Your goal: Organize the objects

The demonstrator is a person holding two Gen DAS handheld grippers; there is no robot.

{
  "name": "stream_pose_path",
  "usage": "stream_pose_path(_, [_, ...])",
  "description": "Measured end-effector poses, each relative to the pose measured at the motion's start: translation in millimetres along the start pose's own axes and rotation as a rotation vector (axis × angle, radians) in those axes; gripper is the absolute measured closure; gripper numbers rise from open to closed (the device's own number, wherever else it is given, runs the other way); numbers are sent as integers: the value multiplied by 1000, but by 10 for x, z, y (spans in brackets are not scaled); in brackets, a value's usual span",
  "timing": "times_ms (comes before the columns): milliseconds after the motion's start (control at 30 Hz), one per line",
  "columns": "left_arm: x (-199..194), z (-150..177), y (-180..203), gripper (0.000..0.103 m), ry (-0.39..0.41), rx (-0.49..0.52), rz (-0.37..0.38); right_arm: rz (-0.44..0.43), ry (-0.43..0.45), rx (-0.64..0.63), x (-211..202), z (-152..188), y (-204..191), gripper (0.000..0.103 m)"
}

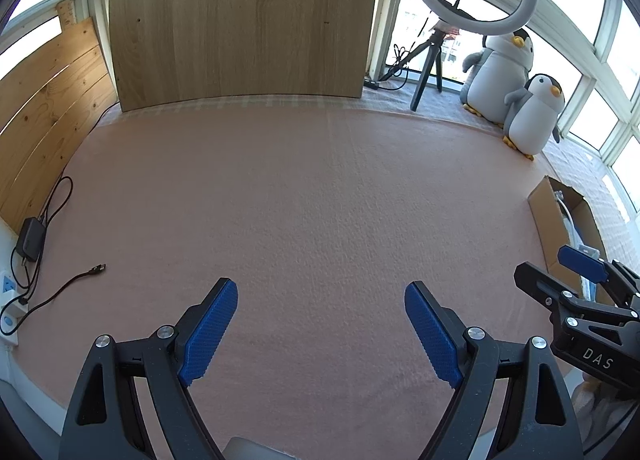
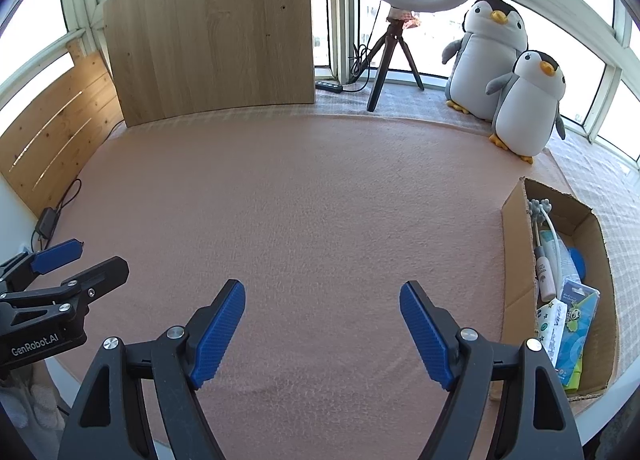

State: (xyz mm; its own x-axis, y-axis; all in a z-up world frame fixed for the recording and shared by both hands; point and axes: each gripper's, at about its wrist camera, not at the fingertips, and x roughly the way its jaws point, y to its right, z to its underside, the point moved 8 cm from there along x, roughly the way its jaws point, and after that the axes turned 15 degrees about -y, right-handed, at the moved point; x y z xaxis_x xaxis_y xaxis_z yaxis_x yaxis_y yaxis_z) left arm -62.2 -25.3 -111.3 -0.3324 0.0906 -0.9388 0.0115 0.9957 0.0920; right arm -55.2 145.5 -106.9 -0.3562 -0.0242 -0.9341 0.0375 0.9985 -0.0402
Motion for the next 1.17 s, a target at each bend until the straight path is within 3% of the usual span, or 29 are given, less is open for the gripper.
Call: stream_pose_path(1167, [92, 8, 18, 15, -13, 13, -1, 12, -21, -6, 126, 36, 6, 26])
